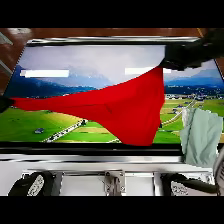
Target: Fold the shirts.
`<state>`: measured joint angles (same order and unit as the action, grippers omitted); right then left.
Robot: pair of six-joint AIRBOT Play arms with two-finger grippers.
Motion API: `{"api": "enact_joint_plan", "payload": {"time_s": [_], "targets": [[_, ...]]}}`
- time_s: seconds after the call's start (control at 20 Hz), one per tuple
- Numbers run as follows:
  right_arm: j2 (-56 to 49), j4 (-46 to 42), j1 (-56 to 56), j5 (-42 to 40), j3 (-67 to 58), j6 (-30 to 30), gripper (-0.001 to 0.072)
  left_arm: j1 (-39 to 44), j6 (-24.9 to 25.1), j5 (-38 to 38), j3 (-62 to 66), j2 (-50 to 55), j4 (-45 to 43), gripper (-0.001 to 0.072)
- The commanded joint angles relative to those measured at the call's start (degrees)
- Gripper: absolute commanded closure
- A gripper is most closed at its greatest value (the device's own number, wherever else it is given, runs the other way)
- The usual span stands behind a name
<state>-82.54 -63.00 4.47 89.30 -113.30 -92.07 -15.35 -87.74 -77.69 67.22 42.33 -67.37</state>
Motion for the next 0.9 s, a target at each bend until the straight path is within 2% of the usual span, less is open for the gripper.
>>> {"api": "enact_joint_plan", "payload": {"time_s": [0.0,0.15,0.4,0.45,0.5,0.55,0.6,0.65,0.85], "targets": [[-15.26,5.27,0.04,-13.14,-0.02,2.01,0.0655,1.36,0.52,17.73,-14.12,6.71,10.14,0.0669],[-24.02,7.10,0.04,-16.92,-0.02,1.88,0.0654,5.33,0.66,29.59,-18.43,15.12,13.53,0.0670],[-29.88,6.97,0.04,-16.04,-0.02,0.00,0.0627,12.17,0.68,32.72,-18.38,27.26,14.05,0.0669],[-29.81,7.04,0.00,-16.11,-0.04,0.00,0.0460,12.41,0.68,32.72,-18.38,28.70,14.05,0.0642],[-29.51,7.26,-0.50,-15.23,-0.09,0.37,0.0112,12.07,0.70,32.68,-18.27,29.44,13.86,0.0495],[-28.83,7.23,-1.29,-13.22,-0.09,1.55,0.0031,11.10,0.68,32.41,-18.01,29.49,13.81,0.0269],[-27.76,6.88,-2.36,-10.25,-0.09,3.58,0.0030,9.49,0.68,30.95,-17.25,29.31,13.81,0.0052],[-26.40,5.84,-3.78,-6.01,-0.09,6.05,0.0031,6.84,0.68,27.39,-15.61,29.22,13.33,-0.0007],[-20.72,-12.76,-10.82,15.34,-0.07,9.73,0.0032,-5.22,0.68,9.64,-9.33,29.07,10.43,-0.0001]]}}
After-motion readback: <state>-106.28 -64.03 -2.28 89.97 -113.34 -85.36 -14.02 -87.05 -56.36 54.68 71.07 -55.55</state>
